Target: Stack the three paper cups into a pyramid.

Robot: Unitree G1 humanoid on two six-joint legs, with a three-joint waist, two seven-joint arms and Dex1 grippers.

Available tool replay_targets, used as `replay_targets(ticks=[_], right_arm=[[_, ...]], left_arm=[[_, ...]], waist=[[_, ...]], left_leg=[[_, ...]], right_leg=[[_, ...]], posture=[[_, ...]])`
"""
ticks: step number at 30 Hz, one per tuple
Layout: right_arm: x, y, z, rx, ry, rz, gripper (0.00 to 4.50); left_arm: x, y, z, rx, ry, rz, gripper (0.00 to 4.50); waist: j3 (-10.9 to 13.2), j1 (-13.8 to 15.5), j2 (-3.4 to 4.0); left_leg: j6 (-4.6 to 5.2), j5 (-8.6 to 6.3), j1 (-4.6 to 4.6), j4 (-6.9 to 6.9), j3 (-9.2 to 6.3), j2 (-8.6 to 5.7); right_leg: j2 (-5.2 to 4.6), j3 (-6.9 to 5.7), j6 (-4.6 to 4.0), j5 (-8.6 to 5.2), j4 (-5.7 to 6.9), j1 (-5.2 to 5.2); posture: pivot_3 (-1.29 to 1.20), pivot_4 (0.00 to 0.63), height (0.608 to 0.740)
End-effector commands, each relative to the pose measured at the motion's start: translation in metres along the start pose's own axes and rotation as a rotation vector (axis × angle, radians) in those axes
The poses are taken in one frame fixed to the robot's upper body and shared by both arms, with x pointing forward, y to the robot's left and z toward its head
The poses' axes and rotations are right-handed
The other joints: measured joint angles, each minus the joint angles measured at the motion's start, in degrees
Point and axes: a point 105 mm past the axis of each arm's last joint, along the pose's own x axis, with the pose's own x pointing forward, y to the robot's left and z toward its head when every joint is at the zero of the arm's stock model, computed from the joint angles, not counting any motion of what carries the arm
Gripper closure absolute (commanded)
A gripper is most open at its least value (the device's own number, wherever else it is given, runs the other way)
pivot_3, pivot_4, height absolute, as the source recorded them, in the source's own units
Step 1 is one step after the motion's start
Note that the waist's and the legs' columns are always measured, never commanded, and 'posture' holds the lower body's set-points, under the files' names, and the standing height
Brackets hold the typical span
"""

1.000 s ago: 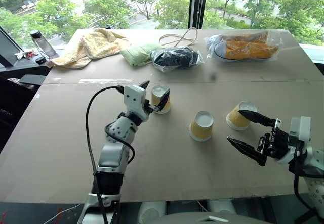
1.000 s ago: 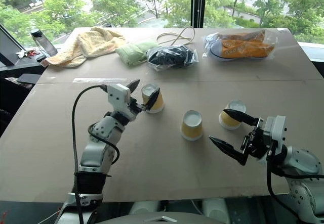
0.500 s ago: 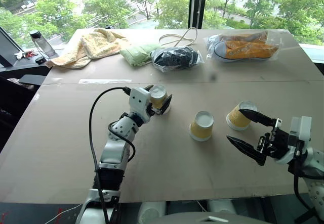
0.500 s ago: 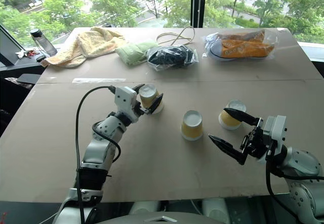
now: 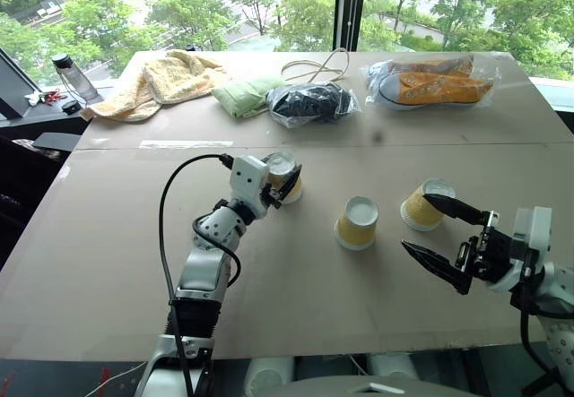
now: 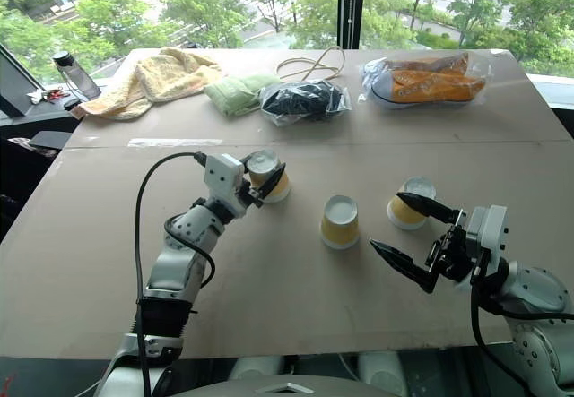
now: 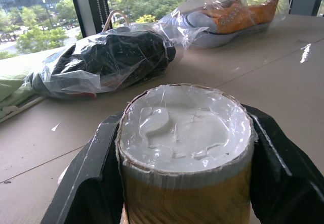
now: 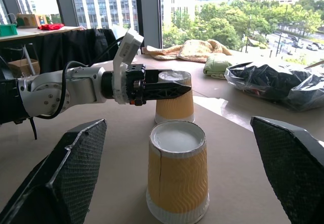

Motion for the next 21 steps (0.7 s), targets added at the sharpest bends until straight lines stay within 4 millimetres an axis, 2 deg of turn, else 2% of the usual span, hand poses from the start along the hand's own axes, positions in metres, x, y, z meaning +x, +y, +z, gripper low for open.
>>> replay_targets(ticks=[1,5,8,14,21], right_arm=[[0.000,0.005,0.010,-0.031,-0.023,0.016,0.00],[-0.004,0.004,0.009,-0.025,-0.015,0.011,0.00],[-0.008,0.003,0.005,-0.019,0.007,0.007,0.00],[-0.014,0.007,-0.001,-0.011,0.033,0.004,0.00],[-0.014,0.007,-0.002,-0.011,0.035,-0.001,0.00]], left_arm=[[-0.007,-0.013,0.023,-0.021,-0.107,-0.093,2.11],[-0.021,-0.041,0.027,-0.050,-0.102,-0.300,2.11],[-0.031,-0.058,0.021,-0.008,-0.045,-0.453,2.11],[-0.032,-0.076,0.016,-0.036,-0.036,-0.534,2.11],[-0.028,-0.082,0.015,-0.050,-0.032,-0.549,2.11]], waist=[[0.00,-0.01,0.00],[0.02,-0.09,0.02],[0.02,-0.02,0.03],[0.03,0.03,0.06],[0.02,0.00,0.07]], left_leg=[[0.00,0.00,0.00,0.00,0.00,0.00],[0.00,0.00,-0.03,-0.03,0.00,0.03],[0.00,0.00,0.00,-0.02,-0.04,0.03],[0.00,0.00,-0.02,-0.01,0.02,0.00],[0.00,0.00,0.02,-0.01,0.02,0.00]], right_leg=[[0.00,0.00,0.00,0.00,0.00,0.00],[-0.03,0.06,0.00,0.00,-0.02,-0.02],[-0.02,0.10,-0.02,-0.01,0.01,-0.01],[-0.02,0.05,-0.02,-0.01,-0.03,-0.01],[0.00,0.06,-0.02,-0.01,0.00,0.00]], posture=[[0.00,0.150,0.740],[0.00,0.150,0.740],[0.00,0.150,0.740],[0.00,0.150,0.740],[0.00,0.150,0.740]])
